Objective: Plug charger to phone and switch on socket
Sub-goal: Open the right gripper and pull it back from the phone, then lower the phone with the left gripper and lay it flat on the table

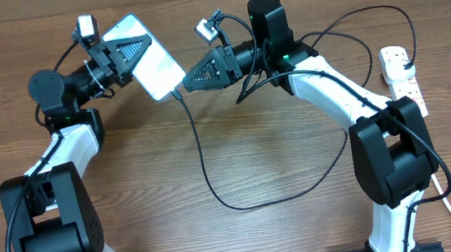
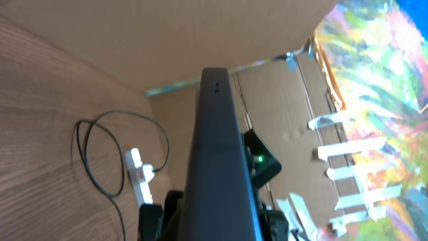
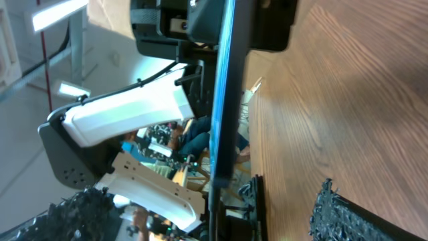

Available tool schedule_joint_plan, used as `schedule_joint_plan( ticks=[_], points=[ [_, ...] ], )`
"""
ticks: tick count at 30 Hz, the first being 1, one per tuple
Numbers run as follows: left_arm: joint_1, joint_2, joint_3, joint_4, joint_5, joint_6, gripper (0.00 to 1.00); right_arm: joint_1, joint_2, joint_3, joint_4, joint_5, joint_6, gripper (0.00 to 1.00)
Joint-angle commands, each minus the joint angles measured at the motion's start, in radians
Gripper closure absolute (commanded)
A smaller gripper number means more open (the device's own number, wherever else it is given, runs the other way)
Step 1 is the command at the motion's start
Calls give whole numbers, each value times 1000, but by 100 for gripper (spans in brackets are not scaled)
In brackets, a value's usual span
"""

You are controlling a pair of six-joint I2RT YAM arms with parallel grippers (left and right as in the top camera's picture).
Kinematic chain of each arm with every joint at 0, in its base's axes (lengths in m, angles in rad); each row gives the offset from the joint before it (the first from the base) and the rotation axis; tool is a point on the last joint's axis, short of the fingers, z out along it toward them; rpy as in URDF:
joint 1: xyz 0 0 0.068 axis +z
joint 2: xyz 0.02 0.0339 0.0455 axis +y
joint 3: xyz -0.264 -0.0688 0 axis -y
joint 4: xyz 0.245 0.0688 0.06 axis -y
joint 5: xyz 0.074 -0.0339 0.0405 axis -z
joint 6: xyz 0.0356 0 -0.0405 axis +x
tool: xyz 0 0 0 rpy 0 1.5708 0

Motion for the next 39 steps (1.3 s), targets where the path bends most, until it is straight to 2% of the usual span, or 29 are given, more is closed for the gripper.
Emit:
schedule_joint_plan(
  ticks=[1, 11, 14, 16, 20, 23, 26, 29, 33, 35, 39],
  points=[
    [13, -16, 9, 8, 77, 4, 96, -24, -12, 18, -75, 97, -17, 0],
    [12, -16, 9, 8, 150, 4, 96, -145, -12, 16, -469, 364, -179, 0],
    [6, -16, 8, 8, 162, 5, 96, -182, -12, 16, -633, 573, -186, 0],
    [-4, -16, 8, 6, 167, 5, 96, -196, -12, 16, -751, 782, -185, 0],
    [-35, -16, 8, -48, 186, 57, 96, -201, -13, 16, -845, 1035, -154, 0],
    [-73, -16, 8, -181, 192, 166, 96, -212, -13, 16, -859, 1126, -135, 0],
    [-120, -16, 8, -393, 179, 352, 96, -221, -13, 16, -859, 1209, -113, 0],
    [-158, -16, 8, -638, 117, 546, 96, -223, -13, 16, -860, 1279, -113, 0],
    [-210, -16, 8, -957, -39, 809, 96, -224, -13, 16, -858, 1336, -114, 0],
    [-239, -16, 8, -1045, -101, 890, 96, -224, -13, 16, -855, 1349, -117, 0],
    [-290, -9, 8, -1069, -118, 958, 96, -224, -13, 16, -850, 1349, -117, 0]
  ],
)
